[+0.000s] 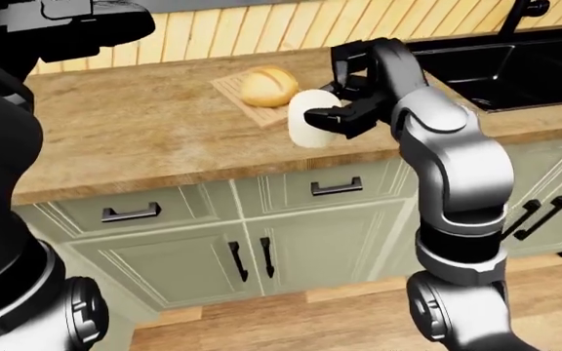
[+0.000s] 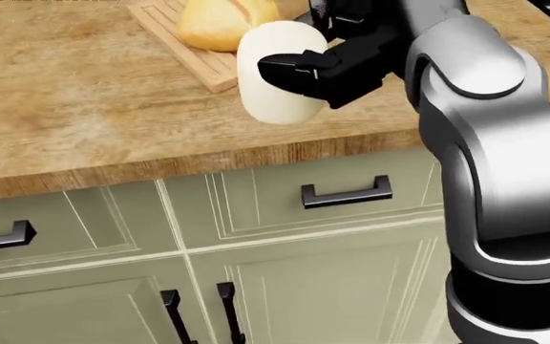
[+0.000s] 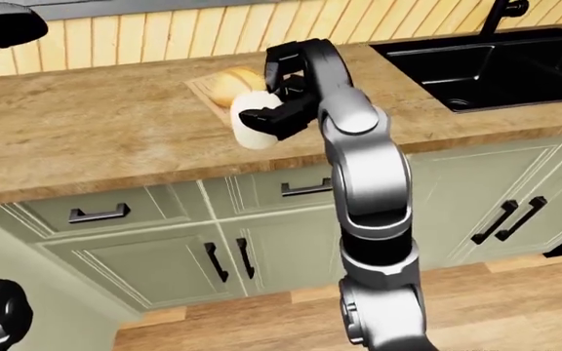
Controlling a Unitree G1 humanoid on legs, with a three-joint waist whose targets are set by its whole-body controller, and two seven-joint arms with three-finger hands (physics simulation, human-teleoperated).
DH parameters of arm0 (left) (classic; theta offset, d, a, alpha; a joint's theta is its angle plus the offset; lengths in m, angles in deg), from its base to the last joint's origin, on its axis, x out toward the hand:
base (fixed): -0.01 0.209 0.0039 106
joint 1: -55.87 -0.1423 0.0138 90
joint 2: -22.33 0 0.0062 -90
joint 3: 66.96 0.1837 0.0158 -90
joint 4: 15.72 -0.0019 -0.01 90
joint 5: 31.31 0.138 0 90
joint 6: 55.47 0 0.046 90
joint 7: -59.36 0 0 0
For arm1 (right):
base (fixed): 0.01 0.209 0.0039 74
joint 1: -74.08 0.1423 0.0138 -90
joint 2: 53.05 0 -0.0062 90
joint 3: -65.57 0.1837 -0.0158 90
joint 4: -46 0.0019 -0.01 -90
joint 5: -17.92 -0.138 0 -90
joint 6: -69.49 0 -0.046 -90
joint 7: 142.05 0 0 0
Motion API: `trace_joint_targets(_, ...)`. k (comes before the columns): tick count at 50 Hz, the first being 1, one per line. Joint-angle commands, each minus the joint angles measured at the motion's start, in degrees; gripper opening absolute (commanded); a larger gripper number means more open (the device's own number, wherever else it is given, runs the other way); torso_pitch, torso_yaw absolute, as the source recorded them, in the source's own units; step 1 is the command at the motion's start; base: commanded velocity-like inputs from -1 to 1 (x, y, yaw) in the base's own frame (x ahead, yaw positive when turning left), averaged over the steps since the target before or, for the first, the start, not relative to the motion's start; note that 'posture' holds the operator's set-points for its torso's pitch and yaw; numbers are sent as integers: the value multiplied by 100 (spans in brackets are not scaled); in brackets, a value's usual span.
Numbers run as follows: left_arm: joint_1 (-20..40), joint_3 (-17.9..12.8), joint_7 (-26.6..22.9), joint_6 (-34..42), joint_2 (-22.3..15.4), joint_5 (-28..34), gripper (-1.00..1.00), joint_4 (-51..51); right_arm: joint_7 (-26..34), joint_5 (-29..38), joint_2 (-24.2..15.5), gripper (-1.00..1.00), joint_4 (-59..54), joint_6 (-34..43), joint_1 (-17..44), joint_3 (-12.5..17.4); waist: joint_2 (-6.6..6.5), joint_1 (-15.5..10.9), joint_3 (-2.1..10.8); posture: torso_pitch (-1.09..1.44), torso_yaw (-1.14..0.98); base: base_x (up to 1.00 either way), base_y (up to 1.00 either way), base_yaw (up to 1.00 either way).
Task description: Pick up the wedge of cheese and place it on the slice of bread to prepare a simple cheese on bread dish.
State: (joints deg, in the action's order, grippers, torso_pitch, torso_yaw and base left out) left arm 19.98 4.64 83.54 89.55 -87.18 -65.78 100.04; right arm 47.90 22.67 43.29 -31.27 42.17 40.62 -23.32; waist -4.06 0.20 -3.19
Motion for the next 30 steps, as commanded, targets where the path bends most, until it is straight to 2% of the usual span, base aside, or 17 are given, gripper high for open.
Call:
trace_joint_targets(1, 203, -15, -32, -164, -61, 14, 100, 127, -89, 81, -104, -100, 256, -286, 276, 215, -12, 62, 200, 0, 0, 0, 28, 0)
trace_joint_targets(7, 203, -25, -51, -162, -48, 30, 100, 126, -93, 86, -89, -100, 301, -241, 285, 208, 290, 65, 168, 0, 0, 0, 29, 0)
trace_joint_targets(9, 201, -40, -60, -166, -58, 32, 100, 119, -87, 87, -96, -100, 286, -265, 274, 210, 441, 52, 169, 0, 0, 0, 29, 0)
trace_joint_targets(10, 207, -52, -57, -154, -64, 21, 100, 124, -88, 89, -98, -100, 286, -263, 277, 213, 563, 44, 191, 0, 0, 0, 29, 0)
trace_joint_targets(11, 209, -57, -57, -152, -69, 17, 100, 125, -88, 90, -99, -100, 290, -259, 280, 214, 589, 1, 236, 0, 0, 0, 27, 0)
trace_joint_targets(12, 211, -68, -58, -150, -79, 10, 100, 122, -87, 92, -103, -100, 289, -263, 280, 213, 450, 56, 205, 0, 0, 0, 29, 0)
trace_joint_targets(13, 214, -80, -53, -143, -88, -2, 100, 124, -85, 94, -105, -100, 306, -246, 284, 213, 539, 32, 217, 0, 0, 0, 29, 0)
trace_joint_targets(14, 217, -84, -43, -138, -93, -12, 100, 129, -85, 96, -108, -100, 307, -252, 277, 216, 564, 17, 254, 0, 0, 0, 29, 0)
trace_joint_targets(16, 213, -69, -30, -140, -92, -17, 100, 137, -84, 99, -109, -100, 321, -232, 282, 214, 522, 1, 289, 0, 0, 0, 28, 0)
trace_joint_targets(19, 212, -54, -21, -145, -90, -15, 100, 138, -84, 104, -124, -100, 290, -275, 281, 230, 362, -6, 182, 0, 0, 0, 27, 0)
trace_joint_targets(21, 217, -52, -18, -146, -93, -15, 100, 133, -96, 100, -123, -100, 258, -290, 278, 247, 160, 23, 148, 0, 0, 0, 20, 0)
trace_joint_targets(22, 218, -50, -17, -148, -93, -14, 100, 130, -106, 103, -121, -100, 259, -284, 284, 243, -49, 56, 178, 0, 0, 0, 12, 0)
trace_joint_targets(23, 218, -43, -17, -152, -90, -11, 100, 130, -110, 102, -117, -100, 244, -302, 272, 236, -368, 59, 239, 0, 0, 0, 11, 0)
trace_joint_targets(24, 216, -31, -19, -162, -84, -2, 100, 126, -117, 106, -113, -100, 229, -315, 266, 228, -158, 42, 196, 0, 0, 0, 9, 0)
trace_joint_targets(25, 212, -18, -24, -171, -77, 10, 100, 123, -112, 102, -113, -100, 209, -333, 261, 227, -231, 59, 193, 0, 0, 0, 11, 0)
trace_joint_targets(27, 205, 4, -47, -201, -58, 48, 100, 100, -114, 115, -115, -100, 175, -367, 248, 220, -137, 12, 251, 0, 0, 0, 0, 10)
trace_joint_targets(30, 203, 7, -60, -197, -36, 75, 100, 103, -111, 125, -112, -100, 167, -385, 219, 220, -2, -6, 233, 0, 0, 0, 0, 10)
